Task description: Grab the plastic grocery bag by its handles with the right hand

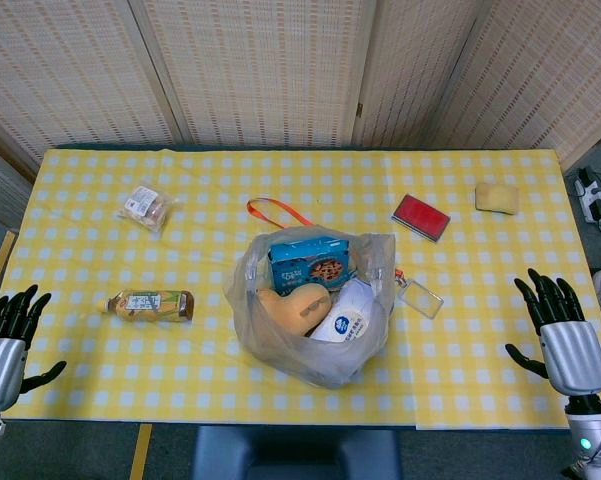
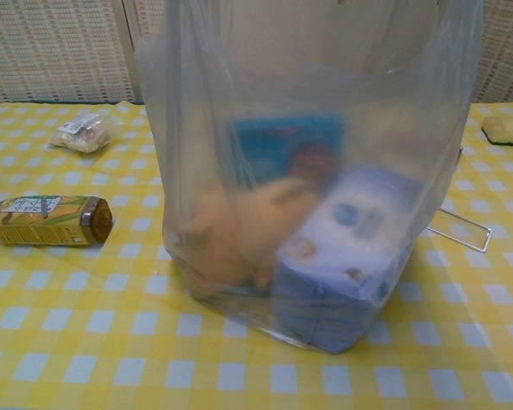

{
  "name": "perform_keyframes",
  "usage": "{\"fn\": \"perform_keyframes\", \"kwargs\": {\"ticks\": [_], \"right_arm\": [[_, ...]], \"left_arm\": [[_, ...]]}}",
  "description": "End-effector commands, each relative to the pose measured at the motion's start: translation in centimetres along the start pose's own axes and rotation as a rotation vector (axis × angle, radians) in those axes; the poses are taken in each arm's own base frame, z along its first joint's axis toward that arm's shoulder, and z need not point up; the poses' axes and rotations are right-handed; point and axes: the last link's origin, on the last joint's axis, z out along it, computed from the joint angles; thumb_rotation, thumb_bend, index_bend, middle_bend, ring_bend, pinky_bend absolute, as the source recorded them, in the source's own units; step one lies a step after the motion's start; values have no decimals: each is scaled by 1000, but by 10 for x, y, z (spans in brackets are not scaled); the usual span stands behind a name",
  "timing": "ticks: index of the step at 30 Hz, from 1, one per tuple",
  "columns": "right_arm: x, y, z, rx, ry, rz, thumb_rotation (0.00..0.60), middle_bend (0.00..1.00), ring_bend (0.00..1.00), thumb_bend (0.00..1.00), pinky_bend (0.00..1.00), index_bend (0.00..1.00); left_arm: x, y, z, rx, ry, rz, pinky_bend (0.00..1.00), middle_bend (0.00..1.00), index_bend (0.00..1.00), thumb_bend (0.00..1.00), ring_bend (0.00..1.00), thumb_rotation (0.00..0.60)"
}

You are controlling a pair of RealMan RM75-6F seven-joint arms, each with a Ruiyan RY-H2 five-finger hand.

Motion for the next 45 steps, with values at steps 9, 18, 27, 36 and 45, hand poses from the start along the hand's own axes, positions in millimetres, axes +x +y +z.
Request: {"fn": "perform_keyframes", "kwargs": {"ticks": [9,18,27,36,45], "right_arm": [[-1,-13,2,169,-42,162,600,0,0,207,0,0],[21,-40,16,468,13,310,600,0,0,207,0,0],[32,-64,43,592,-86,428,600,0,0,207,0,0],[33,-87,72,638,-160,471,600,0,0,207,0,0],[33,-116,94,710,-263,545,600,0,0,207,0,0]], "left_arm": [[-1,4,2,-15,-5,-7,0,0,0,135,0,600],[0,-1,4,-6,-10,-18,0,0,0,135,0,600],[3,-3,4,10,3,-21,0,0,0,135,0,600],[4,-9,7,31,0,-28,0,0,0,135,0,600],[7,-13,7,47,13,-42,0,0,0,136,0,600]]}}
